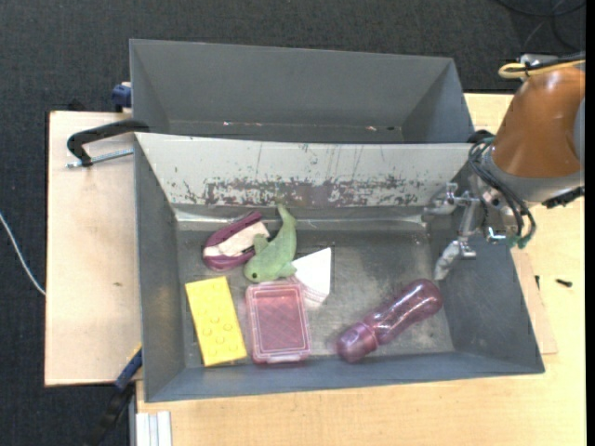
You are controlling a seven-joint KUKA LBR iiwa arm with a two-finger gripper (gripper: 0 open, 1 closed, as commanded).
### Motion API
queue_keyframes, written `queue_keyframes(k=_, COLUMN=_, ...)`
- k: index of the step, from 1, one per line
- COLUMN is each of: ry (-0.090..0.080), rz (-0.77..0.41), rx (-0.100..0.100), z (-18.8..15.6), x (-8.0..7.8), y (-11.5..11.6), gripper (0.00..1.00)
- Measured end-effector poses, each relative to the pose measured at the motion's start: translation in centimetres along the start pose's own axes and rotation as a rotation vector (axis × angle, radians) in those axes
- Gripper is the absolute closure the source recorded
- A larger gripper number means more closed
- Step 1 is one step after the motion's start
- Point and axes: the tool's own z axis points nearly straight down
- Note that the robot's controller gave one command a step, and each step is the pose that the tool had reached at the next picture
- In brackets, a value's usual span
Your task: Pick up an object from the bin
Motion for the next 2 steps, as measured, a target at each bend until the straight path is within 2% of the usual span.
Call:
queue_keyframes(k=1, ry=-0.008, rz=-0.002, rx=0.002, z=-0.5, x=-0.2, y=0.1, gripper=0.0)
queue_keyframes(k=2, ry=0.0, rz=0.029, rx=0.0, z=-5.5, x=3.4, y=6.3, gripper=0.0)
